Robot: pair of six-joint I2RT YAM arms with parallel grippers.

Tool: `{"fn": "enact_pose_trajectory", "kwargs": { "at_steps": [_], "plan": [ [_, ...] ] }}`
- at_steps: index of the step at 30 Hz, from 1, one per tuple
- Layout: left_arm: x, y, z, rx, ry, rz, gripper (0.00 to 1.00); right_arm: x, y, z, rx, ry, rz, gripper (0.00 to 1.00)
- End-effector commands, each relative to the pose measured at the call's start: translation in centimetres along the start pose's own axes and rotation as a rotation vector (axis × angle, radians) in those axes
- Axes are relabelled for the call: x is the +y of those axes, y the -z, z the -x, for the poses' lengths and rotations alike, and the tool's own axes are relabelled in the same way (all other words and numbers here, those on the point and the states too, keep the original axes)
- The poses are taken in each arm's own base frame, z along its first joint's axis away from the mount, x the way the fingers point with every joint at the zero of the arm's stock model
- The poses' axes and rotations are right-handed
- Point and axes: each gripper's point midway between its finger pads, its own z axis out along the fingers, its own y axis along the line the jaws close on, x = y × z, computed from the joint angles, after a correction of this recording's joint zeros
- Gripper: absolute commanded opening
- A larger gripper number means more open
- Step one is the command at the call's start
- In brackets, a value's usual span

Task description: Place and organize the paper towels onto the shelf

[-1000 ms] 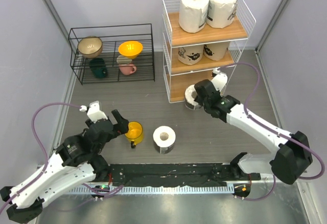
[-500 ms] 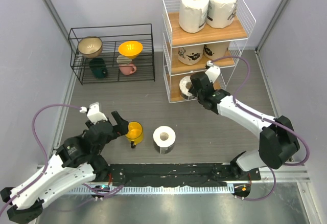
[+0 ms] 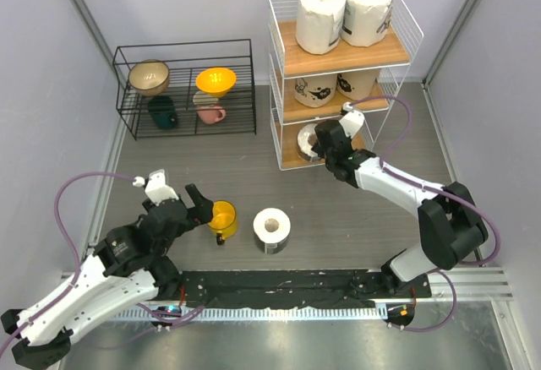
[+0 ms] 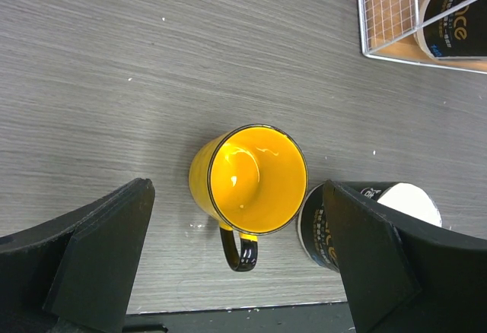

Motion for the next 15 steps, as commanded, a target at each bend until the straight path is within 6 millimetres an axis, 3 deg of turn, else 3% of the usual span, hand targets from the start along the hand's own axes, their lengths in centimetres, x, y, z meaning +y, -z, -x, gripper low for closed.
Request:
{"fn": "enact_pose_trajectory", "kwargs": {
  "at_steps": [1, 15],
  "plan": [
    [-0.6, -0.1, 0.3, -0.013, 0.015, -0.018, 1.00, 1.4, -0.3, 2.8, -0.111, -0.110, 0.041, 0.35],
    [-0.4, 0.0, 0.4, -0.019, 0.012, -0.010, 1.00, 1.2, -1.9, 1.4, -0.088, -0.130, 0.045, 0.35]
  ]
}}
